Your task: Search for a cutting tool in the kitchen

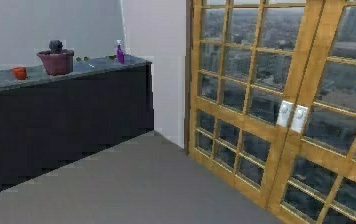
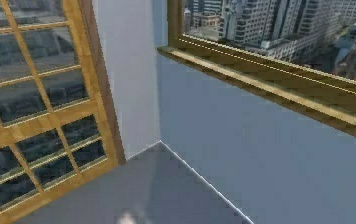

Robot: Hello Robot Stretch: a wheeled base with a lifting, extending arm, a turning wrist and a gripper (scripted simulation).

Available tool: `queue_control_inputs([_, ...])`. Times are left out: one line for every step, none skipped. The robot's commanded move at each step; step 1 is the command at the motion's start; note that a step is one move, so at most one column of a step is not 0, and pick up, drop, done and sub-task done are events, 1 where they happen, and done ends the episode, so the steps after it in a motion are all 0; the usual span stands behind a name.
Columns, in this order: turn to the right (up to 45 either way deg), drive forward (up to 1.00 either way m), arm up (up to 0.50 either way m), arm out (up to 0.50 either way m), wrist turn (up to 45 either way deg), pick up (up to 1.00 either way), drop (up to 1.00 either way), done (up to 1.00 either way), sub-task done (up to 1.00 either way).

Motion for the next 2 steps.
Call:
queue_control_inputs([-39.0, 0.00, 0.00, 0.00, 0.0, 0.00, 0.00, 0.00, 0.00])
queue_control_inputs([0.0, 1.00, 0.00, 0.00, 0.0, 0.00, 0.00, 0.00, 0.00])
